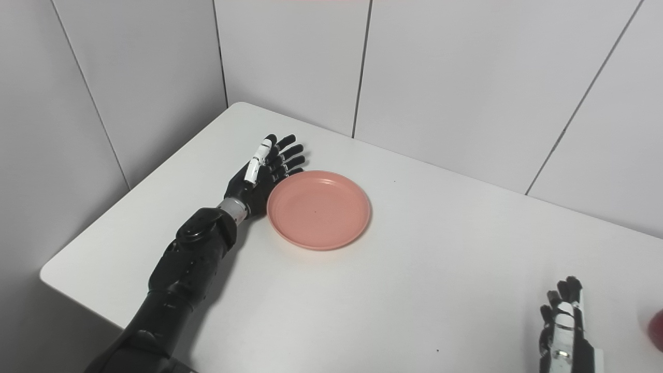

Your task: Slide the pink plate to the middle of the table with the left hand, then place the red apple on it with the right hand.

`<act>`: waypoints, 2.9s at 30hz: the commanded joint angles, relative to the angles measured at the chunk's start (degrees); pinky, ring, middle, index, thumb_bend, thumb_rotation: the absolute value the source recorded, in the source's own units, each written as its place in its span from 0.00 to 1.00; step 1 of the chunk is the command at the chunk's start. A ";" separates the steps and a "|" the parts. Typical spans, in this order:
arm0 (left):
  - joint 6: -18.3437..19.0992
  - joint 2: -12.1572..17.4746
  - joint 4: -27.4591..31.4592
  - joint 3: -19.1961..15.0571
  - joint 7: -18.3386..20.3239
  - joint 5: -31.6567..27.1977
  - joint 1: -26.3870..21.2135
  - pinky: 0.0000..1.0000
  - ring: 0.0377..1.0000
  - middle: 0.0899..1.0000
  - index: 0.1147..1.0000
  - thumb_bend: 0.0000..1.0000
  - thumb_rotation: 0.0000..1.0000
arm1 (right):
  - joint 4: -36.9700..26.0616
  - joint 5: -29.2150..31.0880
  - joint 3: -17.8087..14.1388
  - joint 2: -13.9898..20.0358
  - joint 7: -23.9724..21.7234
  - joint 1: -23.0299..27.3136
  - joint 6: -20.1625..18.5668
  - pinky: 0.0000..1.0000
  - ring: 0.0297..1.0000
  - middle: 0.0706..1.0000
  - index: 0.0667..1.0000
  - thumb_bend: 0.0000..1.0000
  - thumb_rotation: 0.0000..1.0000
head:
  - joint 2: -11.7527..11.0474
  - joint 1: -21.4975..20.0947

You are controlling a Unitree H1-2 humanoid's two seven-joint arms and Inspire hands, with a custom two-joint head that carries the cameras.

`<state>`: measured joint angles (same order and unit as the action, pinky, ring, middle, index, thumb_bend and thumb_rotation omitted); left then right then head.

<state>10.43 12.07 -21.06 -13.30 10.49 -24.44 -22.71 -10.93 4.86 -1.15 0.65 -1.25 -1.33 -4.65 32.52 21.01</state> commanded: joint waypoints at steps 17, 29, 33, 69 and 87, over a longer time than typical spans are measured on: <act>0.69 -2.78 0.40 2.49 1.66 0.38 -0.55 0.91 0.91 0.90 0.88 0.37 1.00 | -0.11 0.60 -0.25 -0.46 -0.12 1.13 3.81 1.00 0.98 0.98 0.97 0.15 1.00 | 0.39 -0.72; 2.18 -4.43 2.63 4.12 1.11 0.85 0.45 0.90 0.90 0.90 0.88 0.37 1.00 | -0.04 0.01 0.00 -0.74 0.01 1.12 4.15 1.00 0.98 0.98 0.97 0.17 1.00 | 0.85 -1.65; 2.51 -4.74 3.09 4.58 1.36 0.87 0.73 0.90 0.91 0.91 0.89 0.36 1.00 | -0.14 0.01 -0.07 -1.16 0.28 1.10 4.09 1.00 0.98 0.98 0.96 0.17 1.00 | 0.98 -2.03; 2.62 -6.93 4.54 6.99 1.23 2.31 1.93 0.93 0.93 0.93 0.91 0.36 1.00 | 0.51 -1.54 0.40 -1.16 0.38 1.17 4.03 1.00 0.98 0.98 0.97 0.21 1.00 | 3.15 -5.25; 3.86 -9.92 7.29 7.48 -0.67 3.69 3.32 0.92 0.92 0.91 0.90 0.37 1.00 | 0.49 -2.46 0.79 -1.46 0.78 1.12 4.79 1.00 0.97 0.97 0.96 0.25 1.00 | 4.35 -6.70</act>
<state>12.70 2.80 -14.07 -6.38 10.33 -21.10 -19.84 -8.95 2.53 -0.52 -0.46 -0.46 -1.33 -3.23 36.91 14.33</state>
